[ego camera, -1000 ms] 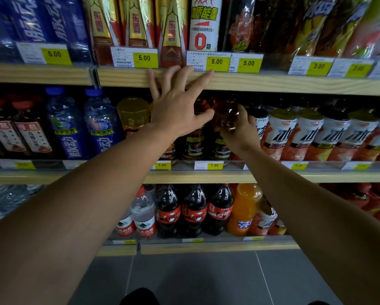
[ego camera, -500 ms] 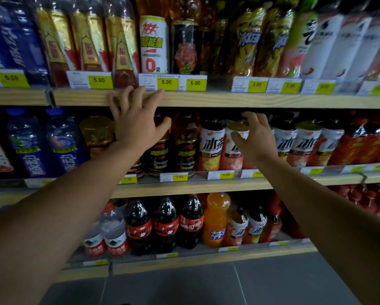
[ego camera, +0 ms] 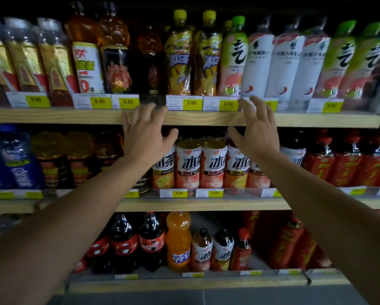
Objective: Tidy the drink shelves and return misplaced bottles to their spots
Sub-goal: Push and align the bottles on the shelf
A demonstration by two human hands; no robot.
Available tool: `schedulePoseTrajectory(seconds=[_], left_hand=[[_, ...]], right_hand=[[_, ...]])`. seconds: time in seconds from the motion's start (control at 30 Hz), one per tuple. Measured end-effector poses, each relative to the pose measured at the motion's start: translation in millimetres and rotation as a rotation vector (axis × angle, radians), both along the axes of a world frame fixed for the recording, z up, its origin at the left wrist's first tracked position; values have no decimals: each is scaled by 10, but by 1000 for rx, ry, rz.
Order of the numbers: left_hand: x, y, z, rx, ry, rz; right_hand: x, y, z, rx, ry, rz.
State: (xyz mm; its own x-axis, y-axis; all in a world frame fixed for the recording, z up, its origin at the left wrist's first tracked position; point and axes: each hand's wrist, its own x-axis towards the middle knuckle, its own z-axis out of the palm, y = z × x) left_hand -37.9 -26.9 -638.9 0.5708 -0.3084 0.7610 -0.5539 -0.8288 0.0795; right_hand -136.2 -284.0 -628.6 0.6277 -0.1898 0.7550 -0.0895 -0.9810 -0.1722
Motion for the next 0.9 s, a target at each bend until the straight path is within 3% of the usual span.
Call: schedulePoseTrajectory(seconds=[0.4,0.9], left_hand=[[-498,-1288,431,12,-17,-68],[-231,-1636,1419,-7,-105,69]], right_hand=[[-136,-1168,-60,-146,143,-65],[-62,-1316,-152,-180,81,-12]])
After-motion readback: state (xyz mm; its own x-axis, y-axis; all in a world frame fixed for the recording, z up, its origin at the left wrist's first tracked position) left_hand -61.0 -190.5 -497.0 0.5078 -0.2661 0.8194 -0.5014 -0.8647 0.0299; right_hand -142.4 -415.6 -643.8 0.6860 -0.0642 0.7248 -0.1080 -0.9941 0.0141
